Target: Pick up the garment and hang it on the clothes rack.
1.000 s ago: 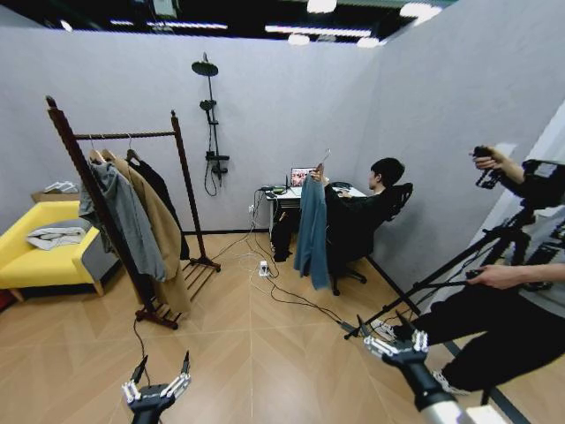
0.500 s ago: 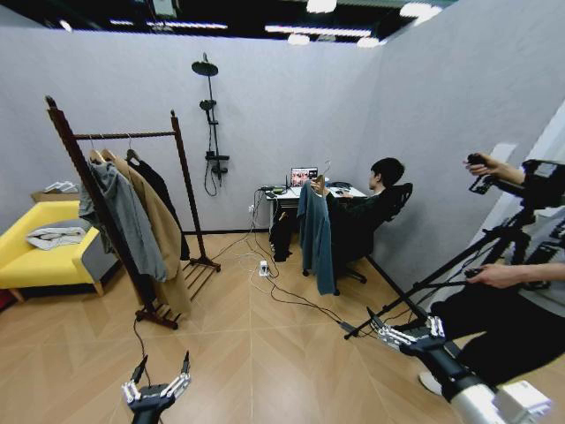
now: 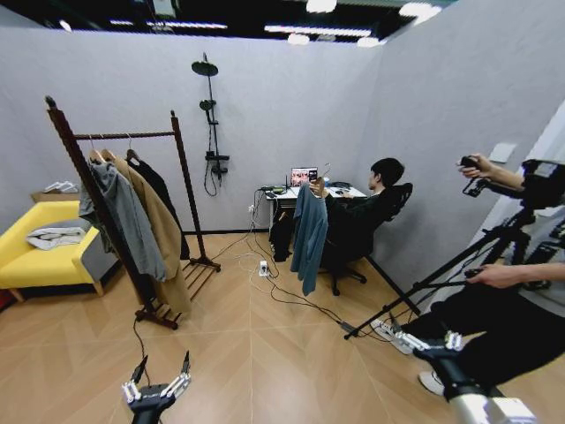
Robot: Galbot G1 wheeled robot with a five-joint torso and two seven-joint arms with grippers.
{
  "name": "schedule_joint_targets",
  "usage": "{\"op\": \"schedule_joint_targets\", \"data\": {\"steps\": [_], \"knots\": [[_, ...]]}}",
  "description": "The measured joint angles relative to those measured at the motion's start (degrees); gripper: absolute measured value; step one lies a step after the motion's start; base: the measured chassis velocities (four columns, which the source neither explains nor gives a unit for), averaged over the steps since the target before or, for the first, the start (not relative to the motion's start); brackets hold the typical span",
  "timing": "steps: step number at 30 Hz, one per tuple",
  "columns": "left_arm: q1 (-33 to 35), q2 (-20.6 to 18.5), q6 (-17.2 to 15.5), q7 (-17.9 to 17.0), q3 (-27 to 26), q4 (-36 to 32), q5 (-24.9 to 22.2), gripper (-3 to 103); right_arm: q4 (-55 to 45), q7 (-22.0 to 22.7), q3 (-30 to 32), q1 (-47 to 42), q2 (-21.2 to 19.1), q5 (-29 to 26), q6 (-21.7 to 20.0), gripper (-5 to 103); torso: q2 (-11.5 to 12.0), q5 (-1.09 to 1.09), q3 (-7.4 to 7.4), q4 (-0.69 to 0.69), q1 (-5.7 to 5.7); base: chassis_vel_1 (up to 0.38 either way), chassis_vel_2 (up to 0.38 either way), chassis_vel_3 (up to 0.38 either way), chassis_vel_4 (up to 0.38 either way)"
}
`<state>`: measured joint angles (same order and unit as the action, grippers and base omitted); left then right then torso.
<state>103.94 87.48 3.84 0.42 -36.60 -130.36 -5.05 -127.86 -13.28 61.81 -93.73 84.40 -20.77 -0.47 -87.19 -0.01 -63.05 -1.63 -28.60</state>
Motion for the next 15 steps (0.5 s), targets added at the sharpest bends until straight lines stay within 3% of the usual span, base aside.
{"op": "schedule_joint_targets", "data": {"steps": [5, 15], "knots": [[0.0, 0.0, 0.0, 0.0, 0.0, 0.0, 0.0, 100, -1.0, -1.3, -0.1, -1.3, 0.4, -3.3, -1.7, 100, 0.0, 0.01, 0.00, -0.01, 0.01, 0.000, 0.000, 0.000, 0.000], [0.0, 0.0, 0.0, 0.0, 0.0, 0.0, 0.0, 100, -2.3, -4.0, -0.3, -1.7, 0.6, -3.9, -1.4, 100, 0.0, 0.00, 0.01, -0.01, 0.02, -0.007, 0.008, 0.009, -0.008]]}}
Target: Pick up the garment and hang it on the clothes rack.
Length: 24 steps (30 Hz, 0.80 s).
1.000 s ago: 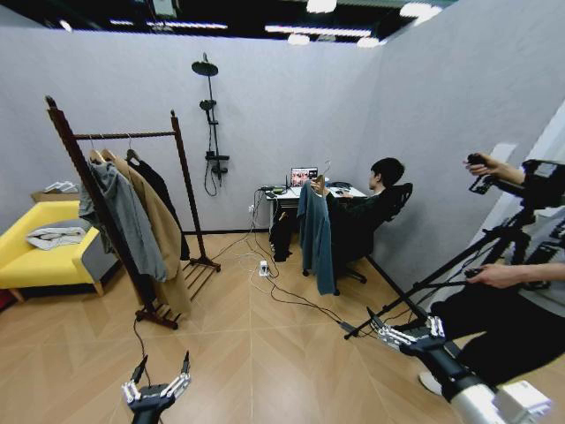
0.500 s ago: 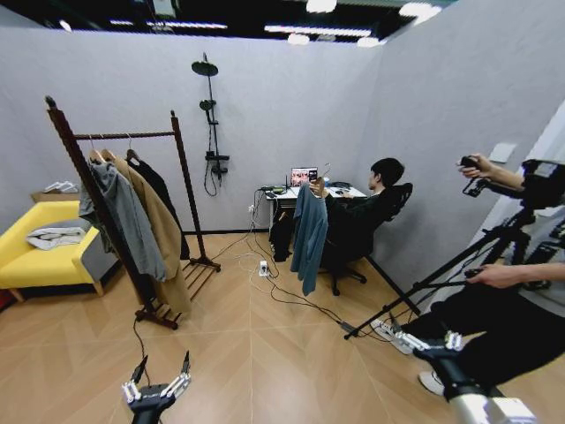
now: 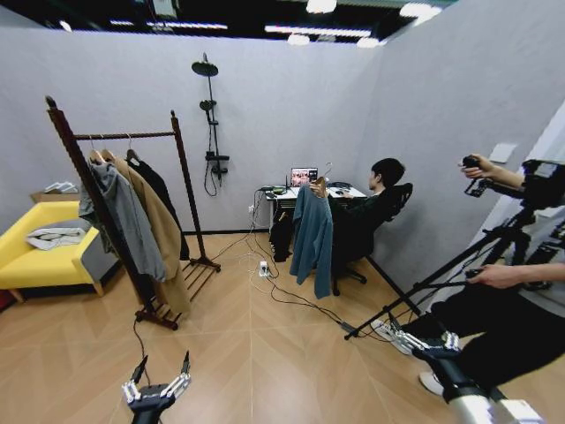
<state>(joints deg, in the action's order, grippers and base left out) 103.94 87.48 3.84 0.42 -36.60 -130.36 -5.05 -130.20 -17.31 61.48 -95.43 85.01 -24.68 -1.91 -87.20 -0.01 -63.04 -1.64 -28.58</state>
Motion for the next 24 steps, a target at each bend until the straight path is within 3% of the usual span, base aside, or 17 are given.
{"op": "schedule_joint_targets", "data": {"steps": [11, 24], "knots": [[0.0, 0.0, 0.0, 0.0, 0.0, 0.0, 0.0, 100, -1.2, -0.6, -0.1, -0.9, 0.7, 0.8, 1.4, 100, 0.0, 0.01, 0.00, 0.01, -0.01, -0.164, 0.173, 0.176, -0.184], [0.0, 0.0, 0.0, 0.0, 0.0, 0.0, 0.0, 100, -1.3, -0.4, -0.5, -0.1, 1.0, 1.2, 1.5, 100, 0.0, 0.00, -0.01, 0.02, -0.02, -0.313, 0.305, 0.323, -0.309]]}}
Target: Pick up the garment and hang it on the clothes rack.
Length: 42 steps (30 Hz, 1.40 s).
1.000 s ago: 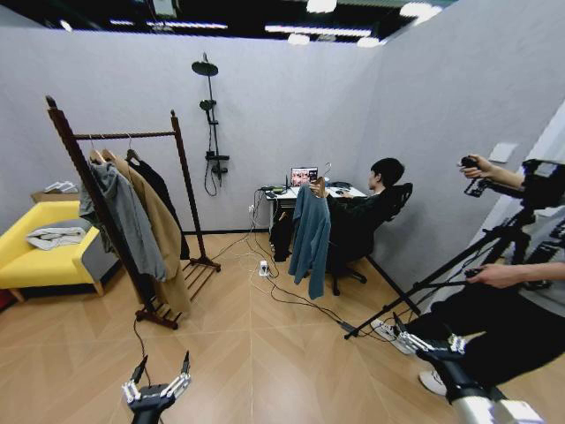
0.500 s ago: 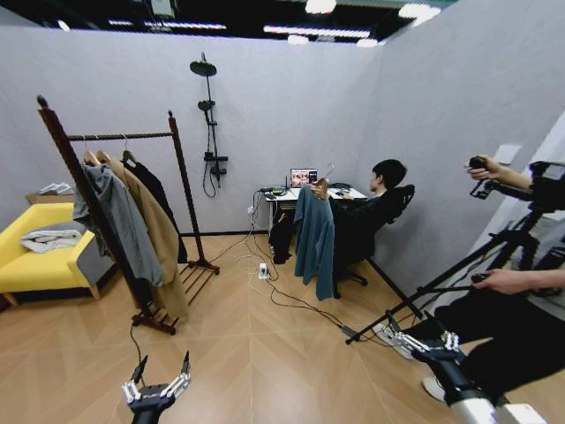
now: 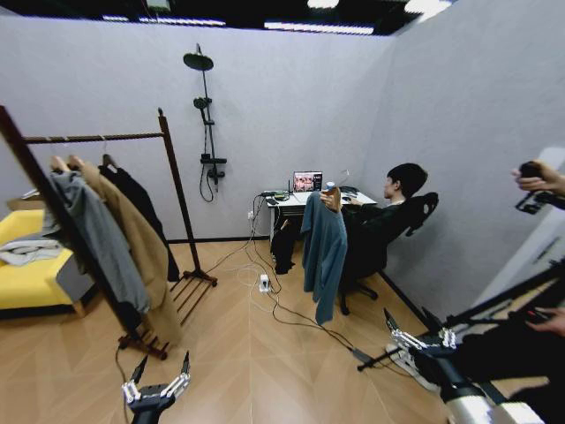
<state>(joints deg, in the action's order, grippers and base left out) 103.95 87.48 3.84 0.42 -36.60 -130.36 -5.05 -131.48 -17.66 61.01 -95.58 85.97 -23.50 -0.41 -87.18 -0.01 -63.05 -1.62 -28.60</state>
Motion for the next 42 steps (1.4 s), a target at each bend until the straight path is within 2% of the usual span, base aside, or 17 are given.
{"op": "schedule_joint_targets", "data": {"steps": [6, 7, 10, 13, 14, 16, 18, 20, 21, 22, 24, 26, 27, 29, 30, 31, 42], "knots": [[0.0, 0.0, 0.0, 0.0, 0.0, 0.0, 0.0, 100, -0.2, 0.0, 0.2, -1.1, 0.3, 0.4, 1.9, 100, 0.0, -0.01, 0.00, -0.01, -0.01, -0.360, 0.362, 0.367, -0.362], [0.0, 0.0, 0.0, 0.0, 0.0, 0.0, 0.0, 100, -0.2, 0.0, 0.2, -1.1, 0.3, 0.4, 2.2, 100, 0.0, 0.06, 0.01, -0.03, -0.02, -0.357, 0.360, 0.379, -0.363], [0.0, 0.0, 0.0, 0.0, 0.0, 0.0, 0.0, 100, -0.3, 0.0, 0.2, -0.9, 0.2, 0.1, 2.4, 100, 0.0, -0.04, 0.01, -0.02, 0.00, -0.331, 0.366, 0.350, -0.349], [0.0, 0.0, 0.0, 0.0, 0.0, 0.0, 0.0, 100, -0.6, 0.0, 0.1, -0.6, 0.1, 0.6, 2.7, 100, 0.0, 0.08, 0.01, -0.03, -0.01, -0.334, 0.319, 0.363, -0.341], [0.0, 0.0, 0.0, 0.0, 0.0, 0.0, 0.0, 100, -0.7, 0.0, -0.1, -0.5, 0.2, 1.4, 2.9, 100, 0.0, -0.03, 0.01, -0.02, 0.00, -0.336, 0.327, 0.361, -0.338], [0.0, 0.0, 0.0, 0.0, 0.0, 0.0, 0.0, 100, -0.9, 0.4, -0.5, -0.5, 0.3, 2.3, 3.4, 100, 0.0, -0.03, 0.00, -0.01, 0.00, -0.351, 0.355, 0.344, -0.338], [0.0, 0.0, 0.0, 0.0, 0.0, 0.0, 0.0, 100, -2.5, 3.4, -1.4, -0.1, 0.1, 4.5, 5.3, 100, 0.0, 0.06, 0.00, -0.02, 0.00, -0.366, 0.333, 0.349, -0.335], [0.0, 0.0, 0.0, 0.0, 0.0, 0.0, 0.0, 100, -4.1, 5.2, -1.4, 0.3, -0.3, 5.3, 5.1, 100, 0.0, -0.03, 0.00, -0.02, -0.01, -0.342, 0.340, 0.355, -0.330], [0.0, 0.0, 0.0, 0.0, 0.0, 0.0, 0.0, 100, -6.2, 6.8, -0.9, 0.9, -1.1, 5.2, 3.4, 100, 0.0, -0.03, -0.01, 0.01, -0.03, -0.302, 0.259, 0.298, -0.324], [0.0, 0.0, 0.0, 0.0, 0.0, 0.0, 0.0, 100, -6.2, 6.8, -0.9, 0.9, -1.1, 5.2, 3.4, 100, 0.0, -0.03, -0.01, 0.01, -0.03, -0.302, 0.259, 0.298, -0.324], [0.0, 0.0, 0.0, 0.0, 0.0, 0.0, 0.0, 100, -10.1, 9.6, 0.7, 2.8, -4.1, 3.3, -1.1, 100, 0.0, 0.08, -0.01, -0.04, -0.08, -0.235, 0.217, 0.182, -0.152], [0.0, 0.0, 0.0, 0.0, 0.0, 0.0, 0.0, 100, -10.7, 10.3, 1.0, 3.3, -5.1, 2.8, -2.0, 100, 0.0, 0.06, -0.01, -0.04, -0.08, -0.226, 0.175, 0.044, -0.124], [0.0, 0.0, 0.0, 0.0, 0.0, 0.0, 0.0, 100, -11.2, 12.1, 1.7, 4.9, -7.5, 1.2, -4.1, 100, 0.0, -0.03, -0.02, 0.03, -0.07, -0.064, 0.154, 0.044, -0.008], [0.0, 0.0, 0.0, 0.0, 0.0, 0.0, 0.0, 100, -11.1, 13.1, 2.3, 6.1, -8.8, -0.4, -5.5, 100, 0.0, -0.02, -0.02, -0.01, -0.07, 0.000, 0.000, 0.000, 0.000], [0.0, 0.0, 0.0, 0.0, 0.0, 0.0, 0.0, 100, -10.6, 14.0, 2.9, 7.4, -10.1, -2.2, -6.6, 100, 0.0, 0.07, -0.01, -0.01, -0.03, 0.000, 0.000, 0.000, 0.000], [0.0, 0.0, 0.0, 0.0, 0.0, 0.0, 0.0, 100, -9.6, 14.6, 3.3, 8.4, -11.0, -3.9, -7.6, 100, 0.0, -0.01, 0.02, -0.02, 0.05, 0.051, -0.041, -0.033, 0.024], [0.0, 0.0, 0.0, 0.0, 0.0, 0.0, 0.0, 100, -1.5, 16.4, 1.2, 13.7, -13.6, -7.6, -10.2, 100, 0.0, -0.01, 0.00, -0.03, 0.02, 0.038, -0.040, -0.032, 0.034]]}}
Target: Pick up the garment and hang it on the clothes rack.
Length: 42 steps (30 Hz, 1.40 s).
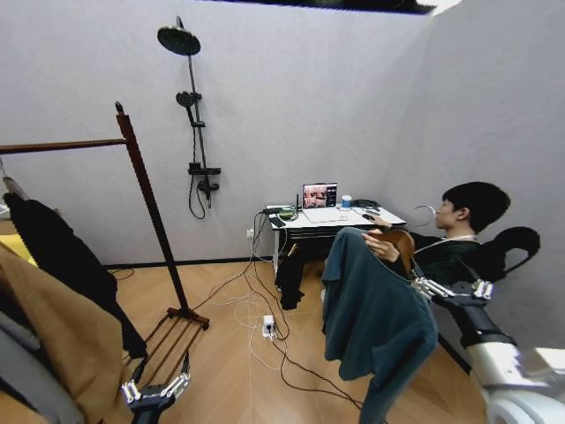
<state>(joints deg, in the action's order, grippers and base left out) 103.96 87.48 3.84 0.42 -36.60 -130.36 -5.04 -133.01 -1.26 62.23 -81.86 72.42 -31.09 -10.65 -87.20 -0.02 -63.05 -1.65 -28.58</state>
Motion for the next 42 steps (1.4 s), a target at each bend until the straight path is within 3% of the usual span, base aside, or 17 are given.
{"op": "schedule_joint_targets", "data": {"steps": [6, 13, 15, 26, 29, 35, 38, 39, 42], "knots": [[0.0, 0.0, 0.0, 0.0, 0.0, 0.0, 0.0, 100, 4.8, 0.5, -2.7, 4.9, -3.7, -3.6, -2.5, 100, 0.0, 0.02, -0.01, 0.02, -0.04, 0.000, 0.000, 0.000, 0.000], [0.0, 0.0, 0.0, 0.0, 0.0, 0.0, 0.0, 100, 7.3, -0.4, -5.2, 9.7, -6.1, -2.7, -2.9, 103, 0.0, 0.02, 0.00, 0.01, -0.02, 0.000, 0.000, 0.000, 0.000], [0.0, 0.0, 0.0, 0.0, 0.0, 0.0, 0.0, 100, 8.4, -1.1, -5.5, 10.7, -7.0, -2.1, -2.5, 100, 0.0, 0.03, 0.00, 0.02, -0.02, 0.000, 0.000, 0.000, 0.000], [0.0, 0.0, 0.0, 0.0, 0.0, 0.0, 0.0, 100, 14.3, -2.3, -8.0, 16.7, -11.7, -1.7, -0.8, 57, 0.0, 0.02, 0.00, 0.01, -0.02, 0.000, 0.000, 0.000, 0.000], [0.0, 0.0, 0.0, 0.0, 0.0, 0.0, 0.0, 100, 14.8, -2.3, -8.4, 17.2, -11.8, -1.6, -0.8, 51, 0.0, 0.02, 0.00, 0.01, -0.02, 0.000, 0.000, 0.000, 0.000], [0.0, 0.0, 0.0, 0.0, 0.0, 0.0, 0.0, 100, 15.8, -2.4, -9.5, 17.8, -10.2, -0.3, 0.4, 25, 0.0, 0.03, 0.01, 0.03, -0.02, 0.000, 0.000, 0.000, 0.000], [0.0, 0.0, 0.0, 0.0, 0.0, 0.0, 0.0, 100, 15.8, -2.5, -9.5, 17.6, -9.9, -0.3, 0.5, 20, 0.0, 0.03, 0.00, 0.04, -0.02, 0.000, 0.000, 0.000, 0.000], [0.0, 0.0, 0.0, 0.0, 0.0, 0.0, 0.0, 100, 15.7, -2.4, -9.5, 17.3, -9.7, -0.2, 0.6, 10, 0.0, 0.03, 0.00, 0.02, -0.02, 0.000, 0.000, 0.000, 0.000], [0.0, 0.0, 0.0, 0.0, 0.0, 0.0, 0.0, 100, 15.3, -2.5, -9.3, 16.7, -9.4, -0.2, 0.7, 9, 0.0, 0.03, 0.00, 0.02, -0.02, 0.000, 0.000, 0.000, 0.000]]}}
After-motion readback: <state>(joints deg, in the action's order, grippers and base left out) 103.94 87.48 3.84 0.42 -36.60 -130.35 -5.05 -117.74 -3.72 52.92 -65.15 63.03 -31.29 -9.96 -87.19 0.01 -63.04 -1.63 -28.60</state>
